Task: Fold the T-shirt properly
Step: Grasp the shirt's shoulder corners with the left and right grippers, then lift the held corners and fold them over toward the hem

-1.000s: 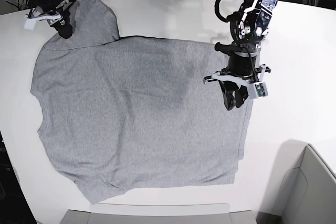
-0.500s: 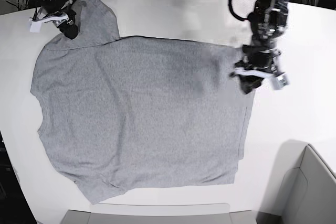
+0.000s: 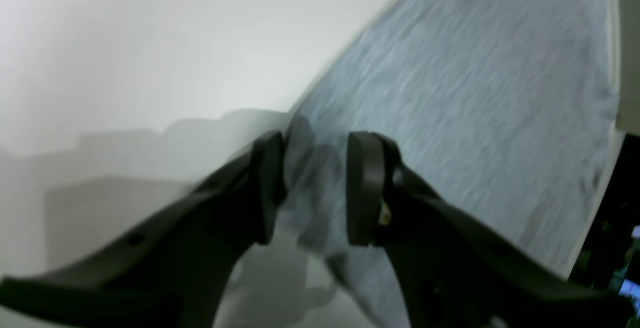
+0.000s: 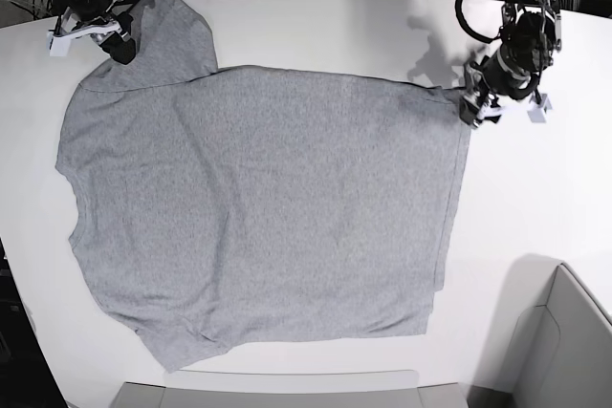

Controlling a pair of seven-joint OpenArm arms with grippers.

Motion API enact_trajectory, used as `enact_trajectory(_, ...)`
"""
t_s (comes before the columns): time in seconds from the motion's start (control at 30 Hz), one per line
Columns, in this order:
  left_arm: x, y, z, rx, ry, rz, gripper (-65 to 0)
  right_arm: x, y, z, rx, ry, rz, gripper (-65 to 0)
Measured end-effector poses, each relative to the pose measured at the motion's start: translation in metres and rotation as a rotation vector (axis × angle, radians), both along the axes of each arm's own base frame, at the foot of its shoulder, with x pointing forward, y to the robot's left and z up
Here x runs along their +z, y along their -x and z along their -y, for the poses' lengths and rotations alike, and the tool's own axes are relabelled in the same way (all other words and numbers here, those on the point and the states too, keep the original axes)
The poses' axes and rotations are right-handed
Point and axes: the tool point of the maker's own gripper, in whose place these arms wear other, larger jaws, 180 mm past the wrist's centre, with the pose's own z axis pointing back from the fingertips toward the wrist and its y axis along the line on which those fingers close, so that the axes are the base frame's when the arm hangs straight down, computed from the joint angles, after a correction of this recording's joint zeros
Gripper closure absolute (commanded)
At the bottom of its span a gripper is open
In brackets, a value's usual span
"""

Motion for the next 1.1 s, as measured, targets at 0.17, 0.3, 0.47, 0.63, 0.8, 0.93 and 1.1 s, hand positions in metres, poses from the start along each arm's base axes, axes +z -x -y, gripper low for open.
enact_trajectory(0.17, -0.011, 0.006, -0.005, 0.018, 0.010, -0.024, -22.7, 0.001, 0.000, -0.001, 0.008, 0.003, -0.004, -19.2)
enact_trajectory(0.3, -0.012, 0.007, -0.004, 0.013, 0.011, -0.024, -22.7, 0.001, -0.001, -0.001, 0.012, 0.006, -0.005, -19.2)
enact_trajectory(0.47, -0.016, 0.007, 0.011, -0.027, 0.012, -0.029, -22.6, 0.000, -0.001, -0.004, 0.014, -0.001, -0.004, -19.1)
enact_trajectory(0.63, -0.019, 0.007, 0.030, -0.078, 0.032, -0.035, -21.4, 0.000, -0.001, -0.003, 0.016, 0.001, -0.004, -17.5)
enact_trajectory(0.8, -0.021, 0.009, 0.030, -0.073, 0.035, -0.044, -2.8, 0.008, -0.006, -0.004, 0.029, 0.019, 0.002, 0.0)
enact_trajectory(0.93, -0.021, 0.008, 0.031, -0.040, 0.059, -0.038, 0.0, 0.017, -0.018, 0.003, 0.054, 0.054, 0.025, 0.0)
enact_trajectory(1.1, -0.019, 0.015, 0.017, 0.005, 0.068, -0.042, 0.0, 0.043, -0.018, 0.012, 0.065, 0.132, 0.063, 0.0)
